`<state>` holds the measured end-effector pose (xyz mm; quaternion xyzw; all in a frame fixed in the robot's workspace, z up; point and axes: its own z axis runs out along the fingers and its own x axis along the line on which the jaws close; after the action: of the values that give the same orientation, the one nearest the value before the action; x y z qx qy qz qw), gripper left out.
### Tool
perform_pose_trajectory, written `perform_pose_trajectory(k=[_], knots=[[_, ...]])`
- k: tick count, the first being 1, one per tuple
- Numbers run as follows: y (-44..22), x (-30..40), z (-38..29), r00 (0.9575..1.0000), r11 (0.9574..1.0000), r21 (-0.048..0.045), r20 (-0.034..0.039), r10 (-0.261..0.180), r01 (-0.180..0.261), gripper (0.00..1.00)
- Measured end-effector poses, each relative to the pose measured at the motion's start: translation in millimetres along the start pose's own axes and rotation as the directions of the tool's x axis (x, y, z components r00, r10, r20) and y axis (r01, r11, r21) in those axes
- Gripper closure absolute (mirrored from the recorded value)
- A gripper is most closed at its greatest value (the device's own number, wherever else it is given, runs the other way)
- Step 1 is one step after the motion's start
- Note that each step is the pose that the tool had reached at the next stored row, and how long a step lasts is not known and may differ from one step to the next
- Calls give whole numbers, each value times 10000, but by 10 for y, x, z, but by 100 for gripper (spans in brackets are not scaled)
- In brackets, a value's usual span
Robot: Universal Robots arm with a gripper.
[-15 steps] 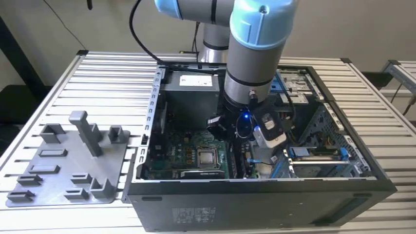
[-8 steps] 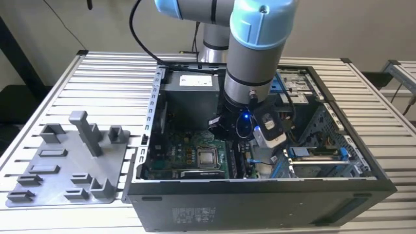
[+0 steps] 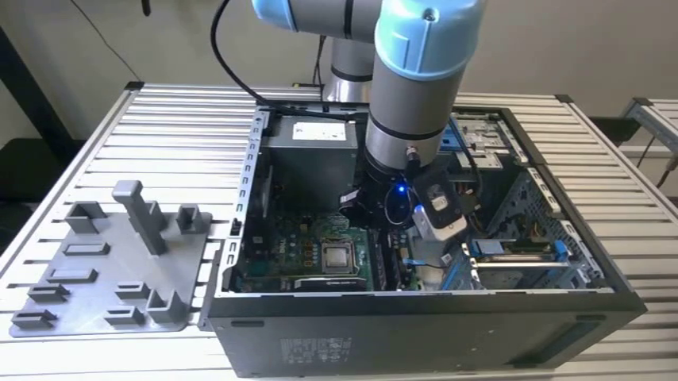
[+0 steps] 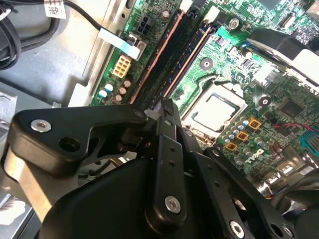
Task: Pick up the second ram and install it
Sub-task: 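Press down the second ram until it locks into place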
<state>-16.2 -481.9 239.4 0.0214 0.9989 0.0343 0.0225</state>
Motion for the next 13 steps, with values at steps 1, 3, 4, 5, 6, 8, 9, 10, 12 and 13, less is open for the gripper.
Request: perform_pose_trajectory(k=[1,3,4,5,6,8,9,10,12,13], knots=[[0,0,0,10000,10000,0,0,0,0,89],[0,0,-1,10000,10000,0,0,0,0,89],[0,0,-1,10000,10000,0,0,0,0,89],[0,0,-1,10000,10000,-1,0,0,0,89],[0,0,-1,10000,10000,0,0,0,0,89],[0,0,-1,10000,10000,-3,-5,-55,55,89],[0,0,-2,9999,9999,-6,-10,-146,146,89],[0,0,-2,9996,9996,-11,-19,-268,268,89],[0,0,-2,9982,9982,-26,-42,-601,601,89],[0,0,-1,9969,9969,-36,-53,-780,780,89]])
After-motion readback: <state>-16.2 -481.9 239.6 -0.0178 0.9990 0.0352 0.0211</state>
